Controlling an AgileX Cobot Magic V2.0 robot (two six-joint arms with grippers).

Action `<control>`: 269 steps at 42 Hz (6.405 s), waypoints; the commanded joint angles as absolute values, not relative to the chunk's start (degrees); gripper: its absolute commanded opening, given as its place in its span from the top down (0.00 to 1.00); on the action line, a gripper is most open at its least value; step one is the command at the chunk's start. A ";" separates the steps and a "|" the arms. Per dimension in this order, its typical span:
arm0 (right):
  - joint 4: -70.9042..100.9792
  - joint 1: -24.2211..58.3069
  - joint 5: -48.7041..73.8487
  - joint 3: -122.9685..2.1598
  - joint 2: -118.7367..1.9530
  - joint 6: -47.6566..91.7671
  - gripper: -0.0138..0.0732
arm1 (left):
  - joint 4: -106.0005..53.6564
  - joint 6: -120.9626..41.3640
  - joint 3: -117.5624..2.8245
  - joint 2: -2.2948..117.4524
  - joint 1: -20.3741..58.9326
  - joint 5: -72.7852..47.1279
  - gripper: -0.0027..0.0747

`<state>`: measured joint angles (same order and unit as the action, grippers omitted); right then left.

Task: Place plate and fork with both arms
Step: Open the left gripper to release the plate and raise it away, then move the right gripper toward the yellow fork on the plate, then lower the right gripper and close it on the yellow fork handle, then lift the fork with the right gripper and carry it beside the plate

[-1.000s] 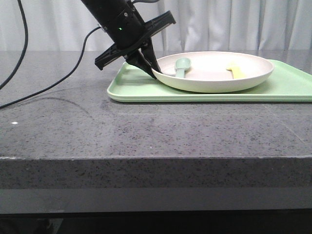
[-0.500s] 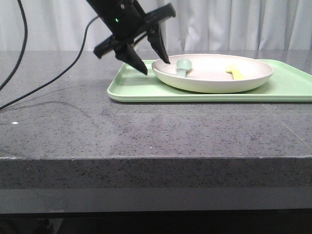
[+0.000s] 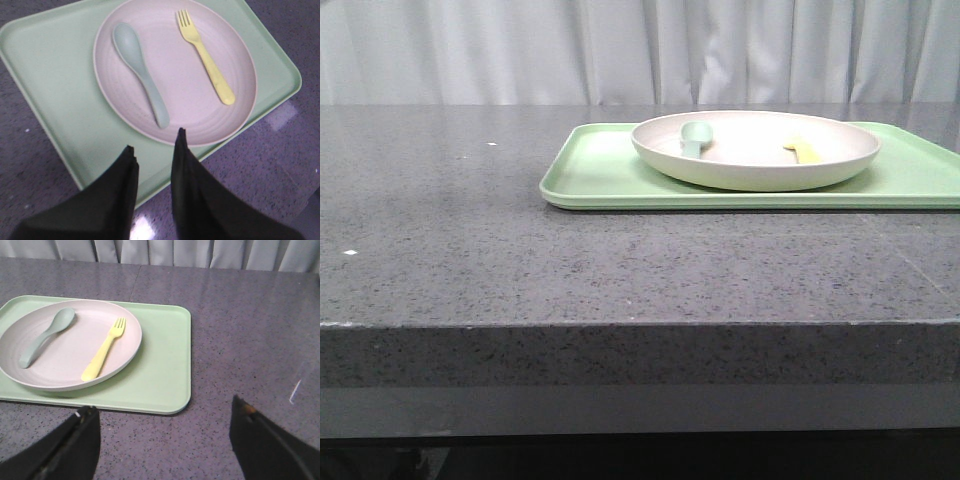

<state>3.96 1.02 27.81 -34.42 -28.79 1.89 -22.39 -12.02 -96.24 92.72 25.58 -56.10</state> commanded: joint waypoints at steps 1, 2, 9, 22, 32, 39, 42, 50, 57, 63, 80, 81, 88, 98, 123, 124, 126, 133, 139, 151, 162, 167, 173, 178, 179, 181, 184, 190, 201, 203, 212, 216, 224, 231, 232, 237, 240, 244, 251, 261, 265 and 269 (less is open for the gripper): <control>3.71 0.82 23.38 -36.11 -29.39 2.31 0.19 | -19.97 -12.47 -90.78 83.94 25.47 -50.87 0.80; 3.71 0.82 23.38 -36.11 -29.39 2.31 0.19 | -18.92 -12.47 -88.45 81.83 25.47 -49.85 0.80; 3.71 0.82 23.38 -36.11 -29.39 2.31 0.19 | -12.58 -12.47 -74.25 69.16 25.47 -43.42 0.86; 3.76 0.82 23.44 -36.11 -29.39 2.31 0.19 | -7.53 -12.20 -55.63 53.62 25.47 -40.95 0.89; 3.81 0.82 24.69 -37.43 -30.47 2.31 0.19 | -7.11 -6.08 -46.88 44.34 25.47 -37.95 0.89; 5.27 0.87 34.41 -44.67 -35.19 2.31 0.20 | -5.60 -5.99 -42.62 39.03 25.47 -35.62 0.89; 5.71 0.87 39.34 -48.45 -38.40 2.60 0.20 | -5.60 -5.37 -41.88 37.60 25.47 -36.43 0.89; 12.11 1.23 49.92 -57.42 -47.67 11.45 0.20 | -3.55 -2.93 -41.66 36.34 25.47 -36.60 0.89; 14.87 6.16 52.52 -63.73 -54.95 13.03 0.20 | -3.49 -2.93 -41.66 36.34 25.47 -35.83 0.89; 13.53 11.31 53.57 -69.22 -61.29 13.03 0.21 | -3.49 -2.93 -41.66 36.34 25.47 -35.78 0.89; 9.25 12.87 60.55 -86.89 -82.12 3.75 0.43 | -3.49 -2.93 -41.66 36.34 25.47 -35.69 0.89; 8.44 12.87 61.49 -88.24 -83.61 2.71 0.43 | -3.49 -2.93 -41.66 36.34 25.47 -35.69 0.89; 4.74 12.87 66.30 -96.57 -92.53 -4.75 0.43 | -3.49 -2.93 -41.66 36.34 25.47 -35.69 0.89; 4.59 12.87 71.38 -107.44 -102.68 -9.04 0.47 | -3.49 -2.93 -41.66 36.34 25.47 -35.65 0.89; 2.53 12.76 76.49 -118.72 -116.17 -15.69 0.53 | -3.49 -2.93 -41.66 36.45 25.47 -34.63 0.89; 2.47 12.76 76.49 -118.72 -116.35 -15.69 0.53 | -3.49 -2.93 -41.66 36.45 25.47 -34.63 0.89; 2.20 12.76 76.49 -118.72 -116.61 -15.69 0.54 | -3.49 -2.93 -41.66 36.45 25.47 -34.63 0.89; 0.00 12.76 76.53 -118.72 -117.29 -15.69 0.54 | -3.49 -2.93 -41.66 36.45 25.47 -34.63 0.89; 0.00 12.70 76.53 -118.72 -117.98 -15.69 0.54 | -3.49 -2.93 -41.66 36.45 25.47 -34.87 0.89; 0.00 12.58 76.56 -118.72 -118.86 -15.69 0.54 | -3.49 -2.93 -41.66 36.45 25.47 -34.87 0.89; 0.00 12.12 76.56 -118.72 -118.86 -15.69 0.54 | -3.49 -2.93 -41.66 36.45 25.47 -34.87 0.89; 0.00 12.12 76.56 -118.72 -119.19 -15.69 0.54 | -3.49 -2.93 -41.66 36.45 25.47 -34.87 0.89; 1.05 12.12 76.60 -118.72 -119.87 -15.69 0.54 | -3.49 -2.93 -41.66 36.45 25.47 -34.87 0.89; 1.10 12.12 76.60 -118.72 -119.87 -15.63 0.54 | -3.49 -2.93 -41.66 36.45 25.47 -34.87 0.89; 1.10 12.12 76.60 -118.72 -119.87 -15.63 0.54 | -3.49 -2.93 -41.66 36.45 25.47 -34.87 0.89; 1.10 12.12 76.60 -118.72 -119.87 -15.63 0.57 | -3.49 -2.93 -41.66 36.45 25.47 -34.87 0.89; 1.10 12.12 76.60 -118.72 -119.87 -15.63 0.62 | -3.49 -2.93 -41.66 36.45 25.47 -34.87 0.89; 1.10 12.12 76.60 -118.72 -119.92 -14.90 0.71 | -3.49 -2.93 -41.66 36.45 25.47 -34.87 0.89; 1.10 12.12 76.60 -118.72 -119.92 -14.64 0.72 | -3.49 -2.93 -41.66 36.45 25.47 -34.87 0.89; 1.15 12.12 76.60 -118.80 -119.83 -14.50 0.72 | -3.49 -2.93 -41.66 36.45 25.47 -34.87 0.89; 1.15 12.18 76.60 -118.92 -117.35 -13.65 0.72 | -3.49 -2.93 -41.66 36.45 25.47 -34.87 0.89; 1.09 12.18 76.60 -118.92 -115.72 -12.69 0.72 | -3.44 -2.93 -41.66 36.45 25.47 -34.87 0.89; 0.00 12.12 76.60 -118.98 -111.52 -11.78 0.72 | -2.76 -2.93 -41.66 36.45 25.47 -34.87 0.89; -2.04 11.12 76.60 -118.98 -107.79 -11.00 0.72 | -2.63 -2.93 -41.66 36.45 25.47 -34.87 0.89; -2.20 10.70 76.60 -118.98 -107.27 -11.00 0.72 | -2.63 -2.93 -41.66 36.45 25.47 -34.87 0.89; -2.20 7.38 76.60 -118.91 -105.34 -10.82 0.72 | -2.63 -2.93 -41.66 36.45 25.47 -34.87 0.89; -2.13 5.30 76.60 -118.73 -105.05 -10.60 0.72 | -2.63 -2.93 -41.66 36.45 25.47 -34.87 0.89; -2.07 2.94 76.60 -117.57 -105.05 -9.84 0.72 | -2.63 -2.93 -41.66 36.45 25.47 -34.87 0.89; -1.08 -0.07 76.60 -112.78 -105.94 -7.43 0.72 | -2.63 -2.93 -41.66 36.45 25.47 -34.76 0.89; 3.86 -1.12 76.60 -110.25 -110.88 -3.62 0.72 | -2.63 -2.93 -41.66 36.45 25.47 -34.76 0.89; 5.61 -1.12 76.14 -110.25 -112.79 -2.65 0.72 | -2.63 -2.93 -41.66 36.45 25.47 -34.76 0.89; 5.70 -1.12 76.05 -110.25 -114.34 -2.65 0.72 | -2.63 -2.93 -41.66 36.45 25.47 -34.76 0.89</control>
